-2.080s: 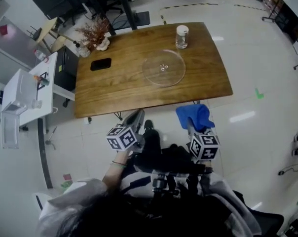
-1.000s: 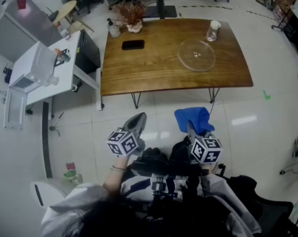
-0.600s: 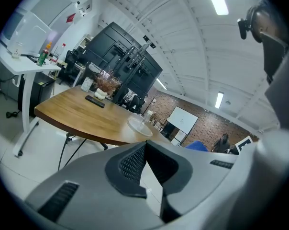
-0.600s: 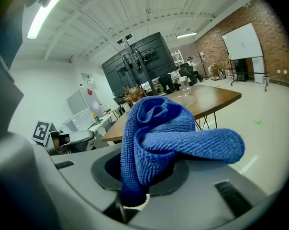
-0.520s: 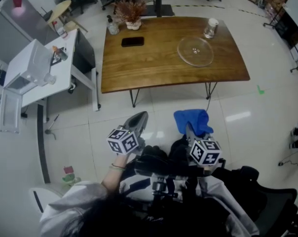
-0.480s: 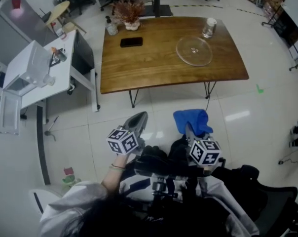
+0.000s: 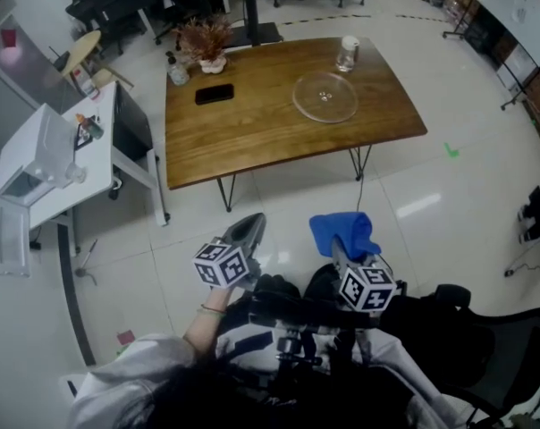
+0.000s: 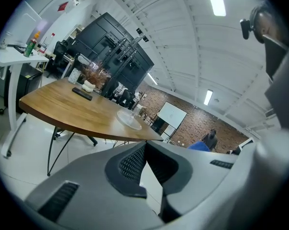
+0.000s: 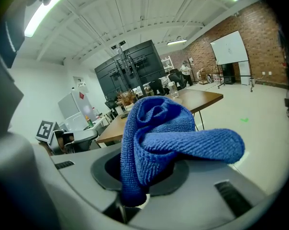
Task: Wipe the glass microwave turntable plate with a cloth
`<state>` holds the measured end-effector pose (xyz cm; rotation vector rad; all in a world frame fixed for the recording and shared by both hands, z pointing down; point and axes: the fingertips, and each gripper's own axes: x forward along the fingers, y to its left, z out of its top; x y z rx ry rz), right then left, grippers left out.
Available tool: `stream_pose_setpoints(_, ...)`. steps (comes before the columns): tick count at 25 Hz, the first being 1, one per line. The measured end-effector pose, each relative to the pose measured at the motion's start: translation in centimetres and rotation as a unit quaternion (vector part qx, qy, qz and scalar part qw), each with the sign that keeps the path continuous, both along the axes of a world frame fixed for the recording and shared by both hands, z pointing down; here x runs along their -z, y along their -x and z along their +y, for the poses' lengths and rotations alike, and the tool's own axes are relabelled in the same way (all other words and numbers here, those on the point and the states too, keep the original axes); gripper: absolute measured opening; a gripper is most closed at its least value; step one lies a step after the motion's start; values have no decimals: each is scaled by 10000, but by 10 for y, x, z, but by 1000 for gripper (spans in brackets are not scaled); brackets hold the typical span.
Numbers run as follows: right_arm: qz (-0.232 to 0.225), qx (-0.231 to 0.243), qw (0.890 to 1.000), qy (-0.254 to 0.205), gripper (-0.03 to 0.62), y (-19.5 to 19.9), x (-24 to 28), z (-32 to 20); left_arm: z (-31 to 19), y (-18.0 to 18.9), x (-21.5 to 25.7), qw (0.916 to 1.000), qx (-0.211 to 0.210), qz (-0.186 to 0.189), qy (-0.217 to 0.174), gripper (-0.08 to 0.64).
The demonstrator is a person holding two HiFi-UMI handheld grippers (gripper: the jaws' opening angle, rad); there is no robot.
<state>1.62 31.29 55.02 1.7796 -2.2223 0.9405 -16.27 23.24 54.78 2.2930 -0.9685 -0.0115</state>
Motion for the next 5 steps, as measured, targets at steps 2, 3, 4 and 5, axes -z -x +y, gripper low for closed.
stream_pose_setpoints(2, -12, -73, 10000, 13, 84, -2, 0, 7, 3, -4, -2, 10000, -62, 7, 52, 3)
stream_pose_setpoints(3, -18, -114, 9999, 33, 84, -4, -1, 11, 5, -7, -3, 9999, -103, 13, 79, 3)
stream_pose_setpoints(4, -24, -156, 9999, 55, 84, -6, -1, 15, 9, -10, -3, 9998, -150, 21, 104, 3)
stream_pose_setpoints(5, -28, -199, 9998, 79, 84, -8, -1, 19, 12, -14, -4, 9997, -201, 31, 127, 3)
